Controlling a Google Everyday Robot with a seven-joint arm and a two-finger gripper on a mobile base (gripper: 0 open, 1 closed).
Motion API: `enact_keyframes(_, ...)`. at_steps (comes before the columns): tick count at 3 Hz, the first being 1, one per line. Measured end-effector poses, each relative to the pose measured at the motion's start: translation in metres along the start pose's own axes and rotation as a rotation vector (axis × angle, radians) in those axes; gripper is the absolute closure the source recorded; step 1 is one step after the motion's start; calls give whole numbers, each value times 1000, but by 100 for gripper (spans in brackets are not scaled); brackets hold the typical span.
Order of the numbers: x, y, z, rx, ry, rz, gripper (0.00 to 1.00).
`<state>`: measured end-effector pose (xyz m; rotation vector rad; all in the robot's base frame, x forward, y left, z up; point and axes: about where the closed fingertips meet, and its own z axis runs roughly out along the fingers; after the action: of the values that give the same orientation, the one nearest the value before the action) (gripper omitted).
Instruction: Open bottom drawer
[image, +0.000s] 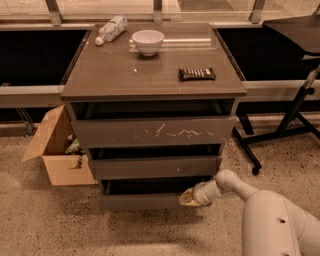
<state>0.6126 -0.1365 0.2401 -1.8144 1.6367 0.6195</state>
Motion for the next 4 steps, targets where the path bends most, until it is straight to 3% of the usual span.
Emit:
enact_keyframes(1, 12, -10, 4, 12, 29, 7, 16)
enact_keyframes(2, 20, -18, 11, 12, 59, 6, 0)
enact_keyframes(4, 33, -22, 41, -58, 117, 16, 0)
